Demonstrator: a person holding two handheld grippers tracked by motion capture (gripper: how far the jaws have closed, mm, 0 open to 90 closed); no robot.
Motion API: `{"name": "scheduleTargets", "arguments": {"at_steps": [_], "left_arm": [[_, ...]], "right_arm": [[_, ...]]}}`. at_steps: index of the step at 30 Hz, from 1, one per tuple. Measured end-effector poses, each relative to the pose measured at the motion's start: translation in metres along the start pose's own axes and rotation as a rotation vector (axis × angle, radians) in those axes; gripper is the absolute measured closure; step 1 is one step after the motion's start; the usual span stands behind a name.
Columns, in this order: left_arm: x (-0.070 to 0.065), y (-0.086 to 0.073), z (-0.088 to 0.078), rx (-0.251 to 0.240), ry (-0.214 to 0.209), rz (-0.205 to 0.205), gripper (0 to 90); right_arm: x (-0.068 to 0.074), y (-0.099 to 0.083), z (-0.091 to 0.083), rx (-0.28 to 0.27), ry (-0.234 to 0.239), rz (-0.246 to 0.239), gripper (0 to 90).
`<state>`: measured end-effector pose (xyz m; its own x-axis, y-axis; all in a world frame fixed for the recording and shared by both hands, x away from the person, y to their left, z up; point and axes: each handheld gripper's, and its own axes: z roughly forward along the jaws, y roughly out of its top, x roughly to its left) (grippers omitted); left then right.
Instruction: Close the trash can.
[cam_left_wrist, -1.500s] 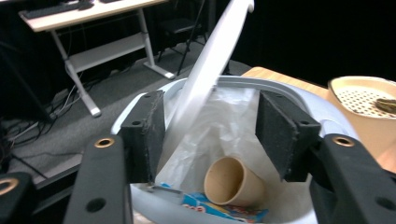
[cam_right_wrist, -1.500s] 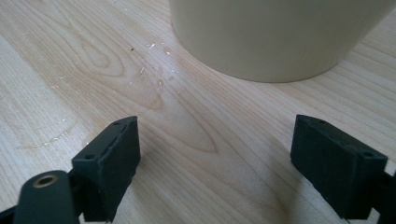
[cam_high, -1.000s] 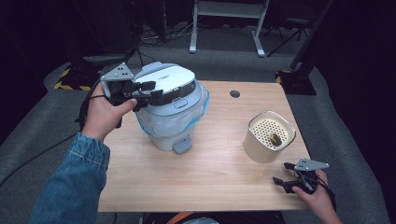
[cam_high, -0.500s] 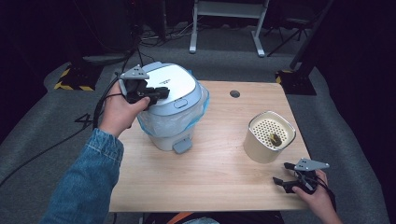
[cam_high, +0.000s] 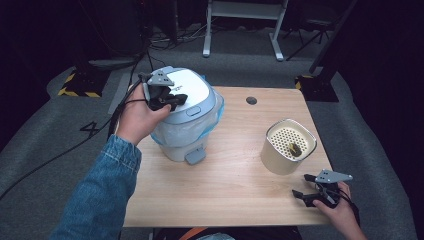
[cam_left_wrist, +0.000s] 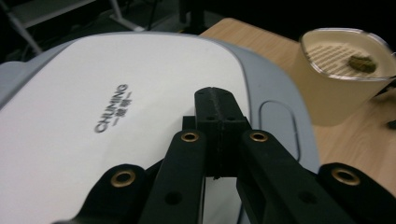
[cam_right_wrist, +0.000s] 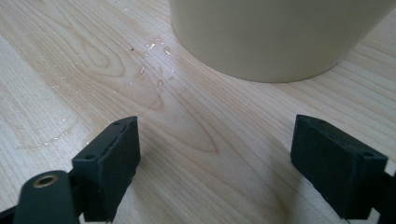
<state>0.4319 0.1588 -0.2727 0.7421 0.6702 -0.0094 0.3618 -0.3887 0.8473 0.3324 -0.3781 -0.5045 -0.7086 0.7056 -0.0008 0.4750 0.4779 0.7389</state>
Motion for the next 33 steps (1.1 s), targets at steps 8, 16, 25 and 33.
{"name": "scheduleTargets", "arguments": {"at_steps": [8,16,25,33], "left_arm": [[-0.008,-0.001,-0.002,-0.043,-0.041,-0.018,61.6],[-0.026,-0.01,-0.034,-0.105,-0.016,0.045,44.8],[-0.046,-0.037,-0.058,-0.081,0.013,0.053,38.9],[-0.052,-0.069,-0.074,-0.06,0.049,0.034,37.1]], "right_arm": [[0.0,0.0,0.0,0.0,0.004,-0.003,16.0],[-0.001,0.0,0.0,-0.001,0.007,-0.004,16.0],[-0.001,0.0,0.0,0.0,0.008,-0.004,16.0],[-0.001,0.0,0.0,0.0,0.009,-0.005,16.0]]}}
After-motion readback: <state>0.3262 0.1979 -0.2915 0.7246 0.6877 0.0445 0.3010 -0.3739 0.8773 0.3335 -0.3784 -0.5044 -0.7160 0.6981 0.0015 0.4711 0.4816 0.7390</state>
